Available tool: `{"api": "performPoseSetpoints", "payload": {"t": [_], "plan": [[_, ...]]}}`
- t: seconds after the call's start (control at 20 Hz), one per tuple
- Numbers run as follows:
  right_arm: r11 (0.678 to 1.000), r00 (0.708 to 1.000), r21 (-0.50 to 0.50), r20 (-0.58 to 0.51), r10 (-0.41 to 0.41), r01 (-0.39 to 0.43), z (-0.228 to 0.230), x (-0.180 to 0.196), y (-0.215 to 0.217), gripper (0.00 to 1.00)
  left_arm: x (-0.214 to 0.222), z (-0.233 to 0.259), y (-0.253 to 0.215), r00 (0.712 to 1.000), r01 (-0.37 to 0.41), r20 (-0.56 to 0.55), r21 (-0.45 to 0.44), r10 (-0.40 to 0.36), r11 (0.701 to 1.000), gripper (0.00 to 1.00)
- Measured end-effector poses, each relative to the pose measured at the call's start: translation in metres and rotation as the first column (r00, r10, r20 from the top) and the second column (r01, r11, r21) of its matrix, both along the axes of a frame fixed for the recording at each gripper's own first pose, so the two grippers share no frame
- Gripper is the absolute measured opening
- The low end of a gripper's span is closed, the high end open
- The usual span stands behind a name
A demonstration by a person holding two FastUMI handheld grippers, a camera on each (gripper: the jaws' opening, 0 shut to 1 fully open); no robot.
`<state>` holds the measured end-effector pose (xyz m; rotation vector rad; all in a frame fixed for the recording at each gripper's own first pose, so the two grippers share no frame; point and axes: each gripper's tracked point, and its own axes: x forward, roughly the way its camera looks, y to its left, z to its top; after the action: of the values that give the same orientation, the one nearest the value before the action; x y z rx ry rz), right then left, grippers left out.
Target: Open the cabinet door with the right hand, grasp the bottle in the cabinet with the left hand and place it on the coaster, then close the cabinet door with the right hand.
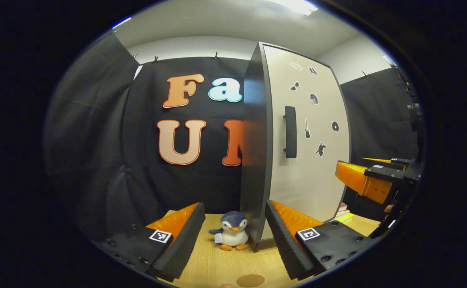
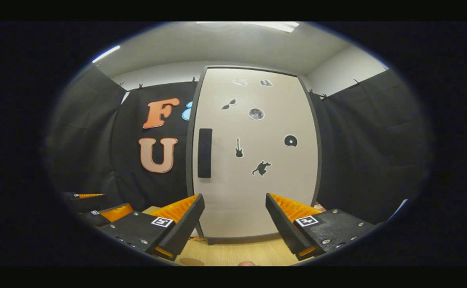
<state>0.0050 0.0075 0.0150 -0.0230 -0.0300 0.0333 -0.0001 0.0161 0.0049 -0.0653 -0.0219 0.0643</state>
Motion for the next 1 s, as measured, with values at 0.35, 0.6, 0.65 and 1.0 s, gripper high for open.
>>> {"api": "performPoseSetpoints", "payload": {"t": [0.35, 0.6, 0.65, 1.0], "plan": [[1.000, 1.000, -0.006, 0.005, 0.020, -0.020, 0.004, 0.000, 0.004, 0.95, 0.009, 0.009, -0.004, 1.000, 0.003, 0.011, 0.028, -0.003, 1.000, 1.00], [0.998, 0.998, 0.004, -0.004, 0.064, -0.064, 0.008, 0.030, 0.022, 0.95, 0.014, 0.007, 0.007, 1.000, -0.030, -0.009, -0.022, 0.030, 0.999, 0.99], [0.997, 0.997, 0.004, -0.002, 0.073, -0.073, 0.009, 0.038, 0.027, 0.95, 0.016, 0.008, 0.011, 0.999, -0.041, -0.008, -0.028, 0.041, 0.999, 0.99], [0.993, 0.993, 0.006, 0.009, 0.116, -0.116, 0.033, 0.086, 0.060, 0.95, 0.030, 0.017, 0.038, 0.996, -0.087, -0.009, -0.032, 0.087, 0.996, 0.99]]}}
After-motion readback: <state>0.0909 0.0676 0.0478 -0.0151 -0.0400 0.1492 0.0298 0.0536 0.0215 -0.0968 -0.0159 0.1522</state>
